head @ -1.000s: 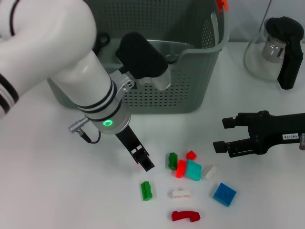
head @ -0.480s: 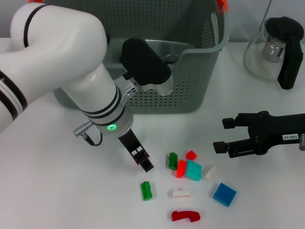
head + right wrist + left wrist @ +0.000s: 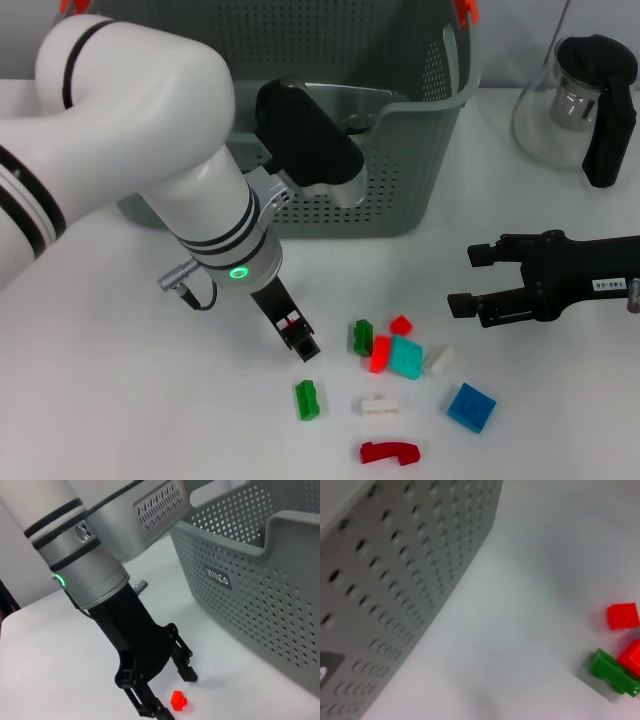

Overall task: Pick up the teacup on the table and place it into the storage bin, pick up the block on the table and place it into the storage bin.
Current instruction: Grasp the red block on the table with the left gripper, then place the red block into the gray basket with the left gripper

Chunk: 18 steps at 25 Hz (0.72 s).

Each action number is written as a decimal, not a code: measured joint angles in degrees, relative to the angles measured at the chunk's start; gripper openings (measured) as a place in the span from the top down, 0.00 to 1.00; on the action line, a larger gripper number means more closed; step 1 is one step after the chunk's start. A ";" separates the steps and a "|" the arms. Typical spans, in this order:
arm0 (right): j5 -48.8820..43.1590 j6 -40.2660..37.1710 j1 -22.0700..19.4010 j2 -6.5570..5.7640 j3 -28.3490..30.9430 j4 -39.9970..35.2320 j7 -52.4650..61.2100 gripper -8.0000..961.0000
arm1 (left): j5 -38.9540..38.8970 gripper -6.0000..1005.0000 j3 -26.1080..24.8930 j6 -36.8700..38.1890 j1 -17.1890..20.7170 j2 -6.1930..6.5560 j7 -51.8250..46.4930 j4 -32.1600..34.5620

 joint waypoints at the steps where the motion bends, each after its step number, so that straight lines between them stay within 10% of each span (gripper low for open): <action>1: 0.00 0.01 0.00 0.00 0.00 0.00 0.00 0.02 | 0.08 0.25 0.35 -0.08 -0.03 0.00 -0.09 -0.10; 18: -0.11 0.09 -0.15 -0.15 0.00 0.00 -0.12 0.01 | 0.18 0.76 2.16 0.96 -0.36 0.00 -0.74 1.10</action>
